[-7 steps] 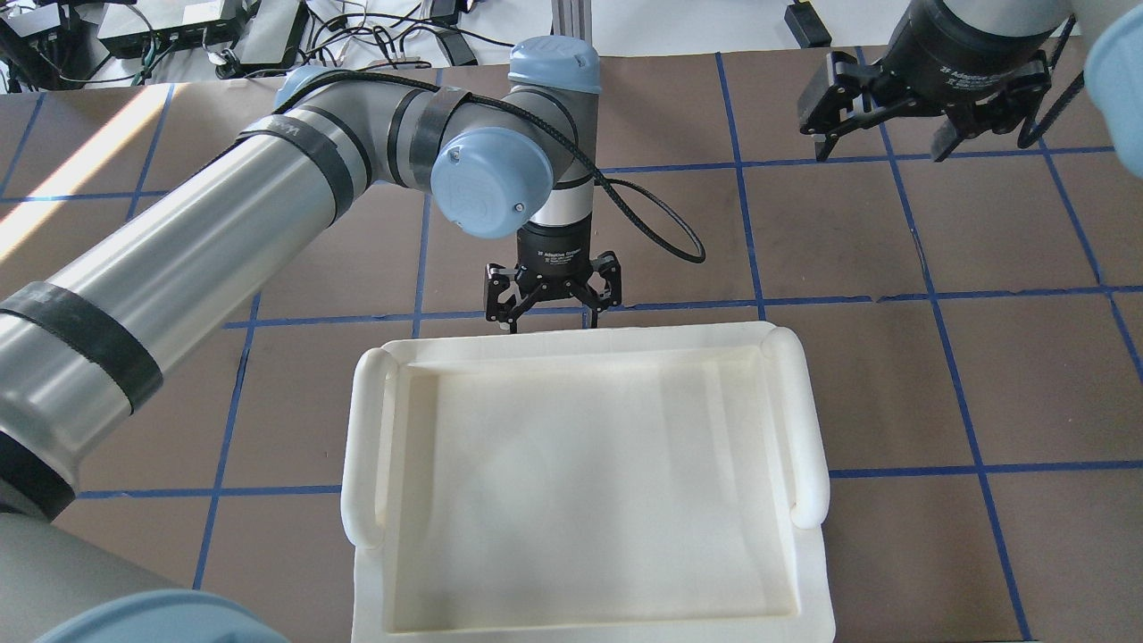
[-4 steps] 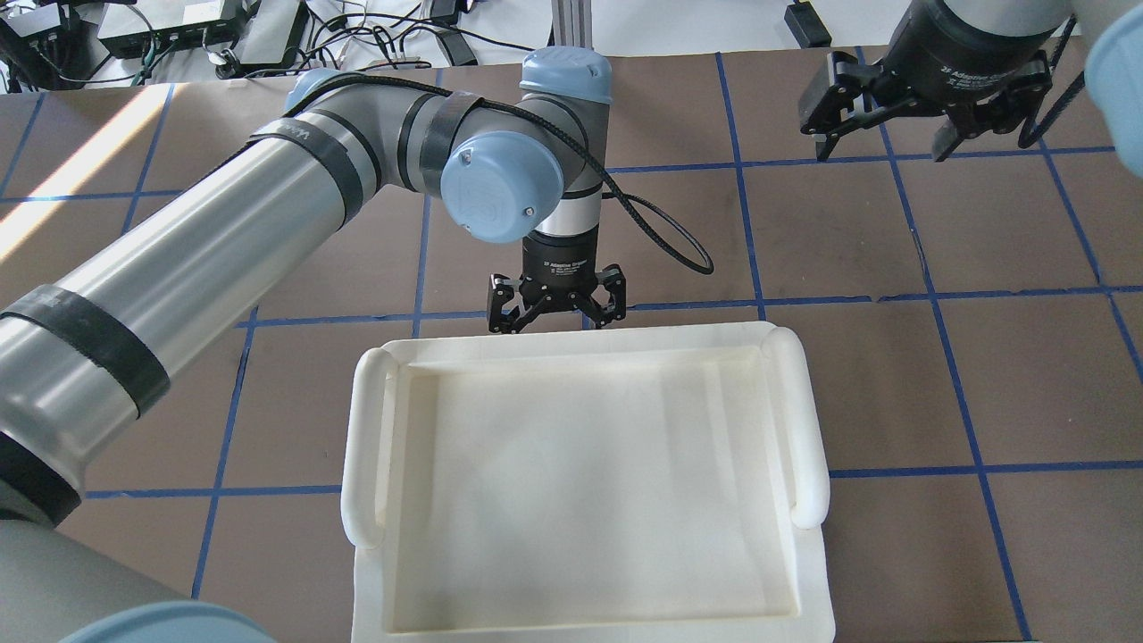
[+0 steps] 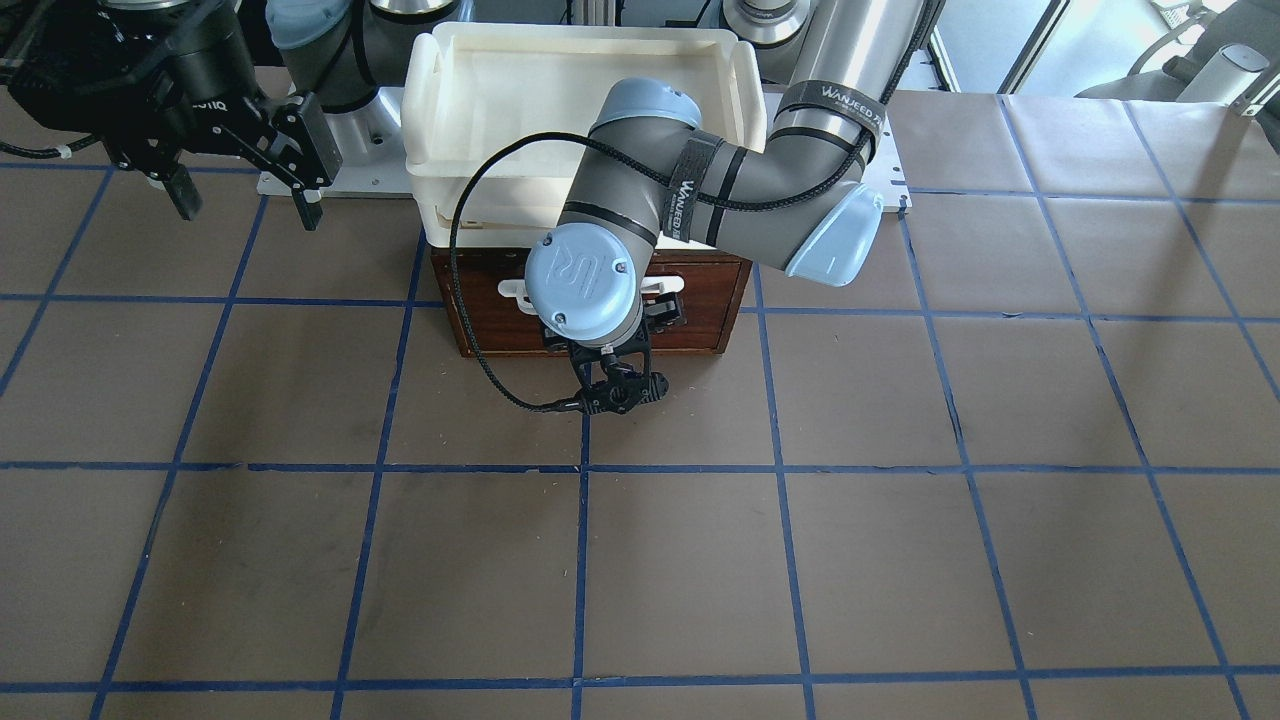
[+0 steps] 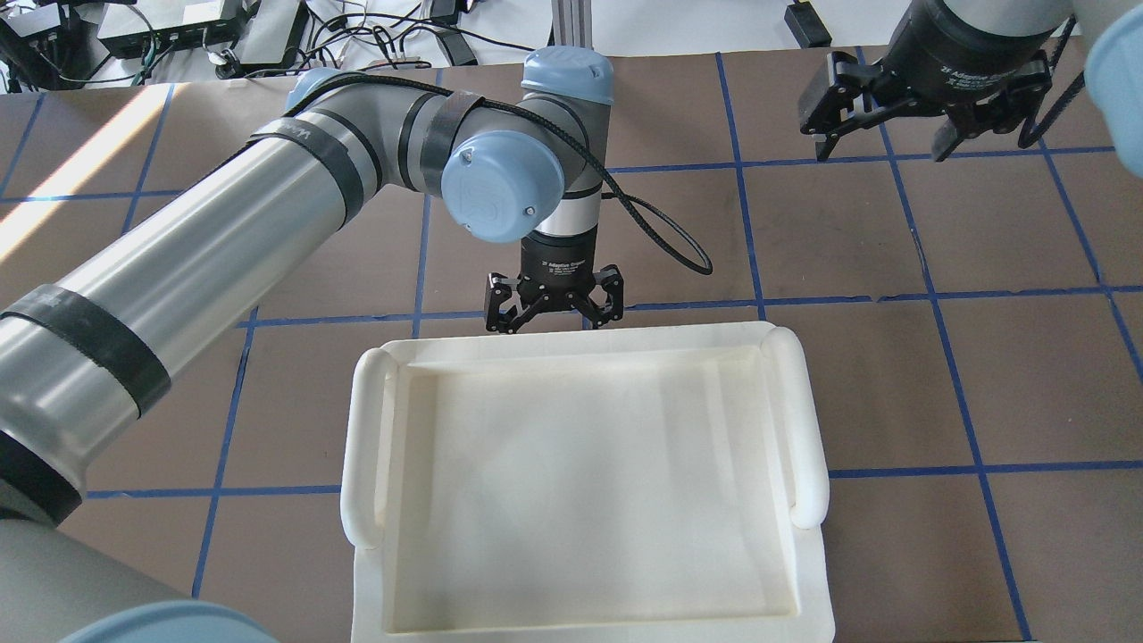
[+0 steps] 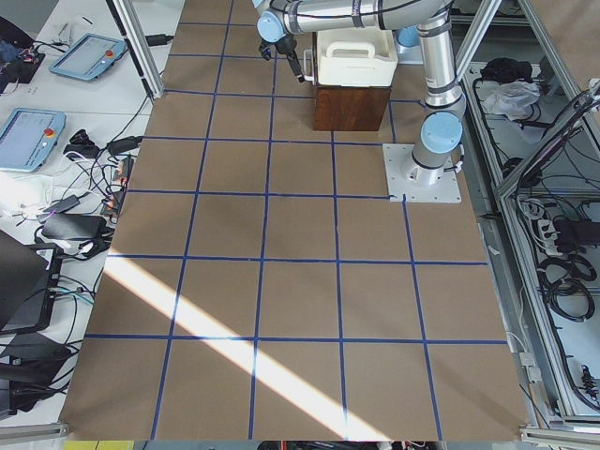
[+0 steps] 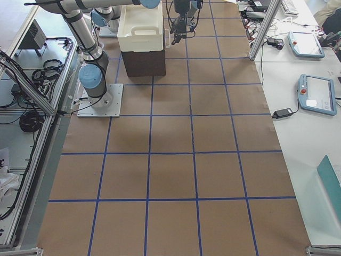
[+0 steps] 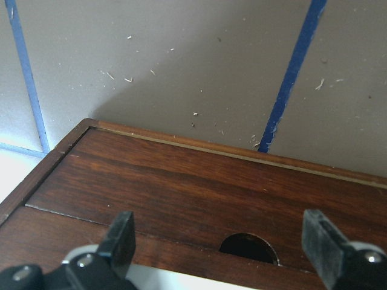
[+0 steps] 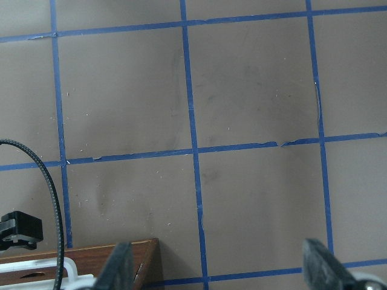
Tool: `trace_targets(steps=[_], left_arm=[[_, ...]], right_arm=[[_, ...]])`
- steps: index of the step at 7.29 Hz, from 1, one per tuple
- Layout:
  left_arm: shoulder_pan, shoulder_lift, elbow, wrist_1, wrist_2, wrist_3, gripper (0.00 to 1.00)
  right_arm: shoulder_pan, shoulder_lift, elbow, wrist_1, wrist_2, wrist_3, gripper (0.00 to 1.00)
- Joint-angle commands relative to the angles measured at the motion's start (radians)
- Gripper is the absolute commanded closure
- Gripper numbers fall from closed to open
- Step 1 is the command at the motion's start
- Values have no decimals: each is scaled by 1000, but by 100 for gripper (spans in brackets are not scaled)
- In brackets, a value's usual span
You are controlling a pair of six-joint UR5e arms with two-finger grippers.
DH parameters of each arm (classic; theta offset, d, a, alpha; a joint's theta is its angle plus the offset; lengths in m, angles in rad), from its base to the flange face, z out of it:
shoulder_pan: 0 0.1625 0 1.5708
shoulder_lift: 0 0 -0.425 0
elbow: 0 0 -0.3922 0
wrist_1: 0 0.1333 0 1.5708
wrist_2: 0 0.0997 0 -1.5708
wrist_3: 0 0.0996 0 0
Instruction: Put scissors in drawer and close it
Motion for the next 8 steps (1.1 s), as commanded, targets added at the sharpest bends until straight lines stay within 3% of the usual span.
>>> trace_targets(steps=[1, 3, 5, 8], left_arm=[[2, 6, 1, -2, 3, 0, 0], [27, 23, 26, 58, 18, 23, 0], [119, 28, 53, 271, 16, 69, 0], [229, 97, 103, 275, 17, 257, 0]], right_arm=[[0, 0, 0, 0, 0, -1, 0], [-1, 2, 0, 0, 0, -1, 0], [-1, 0, 2, 0, 0, -1, 0], [-1, 0, 2, 2, 0, 1, 0]])
